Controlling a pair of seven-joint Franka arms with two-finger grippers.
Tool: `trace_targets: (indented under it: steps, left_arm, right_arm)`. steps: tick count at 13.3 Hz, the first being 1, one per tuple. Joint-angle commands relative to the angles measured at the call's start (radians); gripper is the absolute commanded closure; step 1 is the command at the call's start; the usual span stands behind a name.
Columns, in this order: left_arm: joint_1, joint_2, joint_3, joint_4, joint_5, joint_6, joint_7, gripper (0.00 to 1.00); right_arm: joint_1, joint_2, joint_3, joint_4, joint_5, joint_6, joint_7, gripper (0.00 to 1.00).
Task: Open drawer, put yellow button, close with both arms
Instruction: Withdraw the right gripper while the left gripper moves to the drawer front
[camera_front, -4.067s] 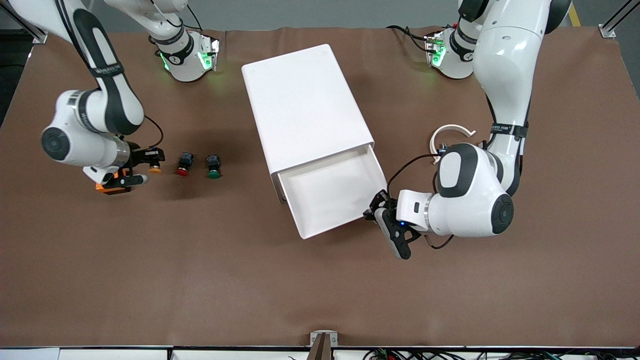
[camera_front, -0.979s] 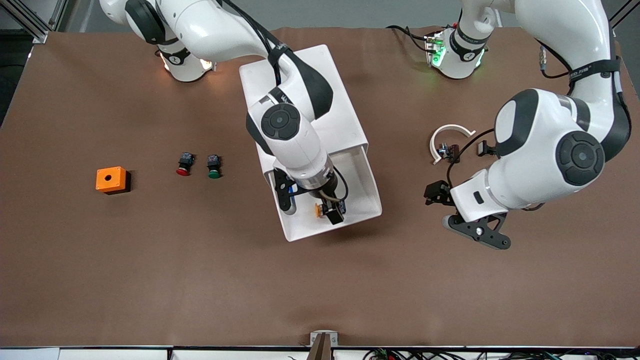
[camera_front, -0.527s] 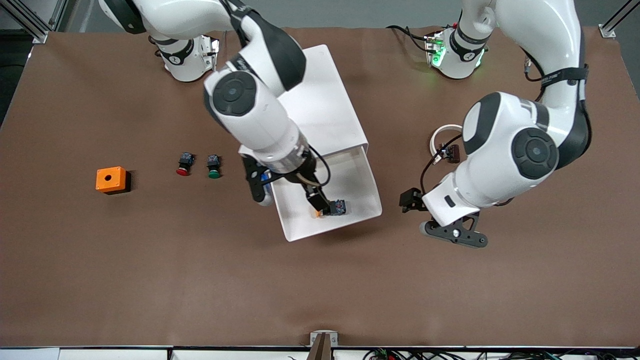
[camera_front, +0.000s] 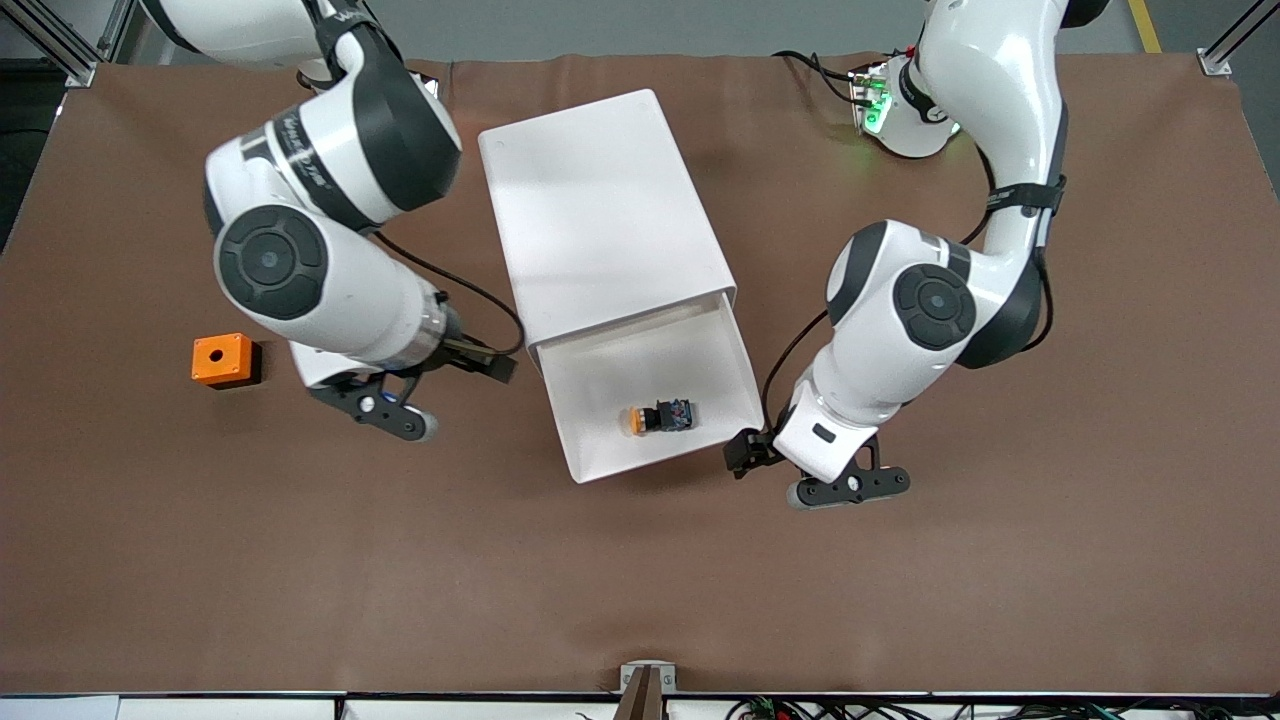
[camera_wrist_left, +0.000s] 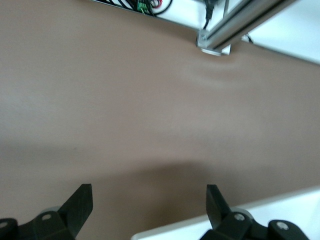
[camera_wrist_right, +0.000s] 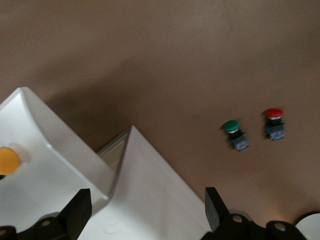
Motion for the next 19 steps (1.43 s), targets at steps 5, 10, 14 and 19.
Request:
trace_targets:
  steps: [5, 10, 14, 19]
  left_arm:
    - [-0.05, 0.077, 0.012, 0.001, 0.027, 0.136, -0.203, 0.0]
    - [-0.078, 0.106, 0.003, -0.002, 0.029, 0.131, -0.211, 0.0]
    - [-0.078, 0.1, -0.043, -0.002, 0.018, 0.075, -0.209, 0.0]
    - [-0.078, 0.096, -0.114, -0.002, -0.076, -0.018, -0.209, 0.0]
  right_arm:
    - [-0.14, -0.106, -0.052, -0.02, -0.124, -0.143, -0.452, 0.0]
    - [-0.271, -0.161, -0.071, -0.025, -0.144, -0.363, -0.544, 0.0]
    - [-0.325, -0.195, -0.074, -0.023, -0.155, -0.407, -1.007, 0.0]
    - [-0.333, -0.197, -0.086, -0.023, -0.159, -0.404, -0.771, 0.0]
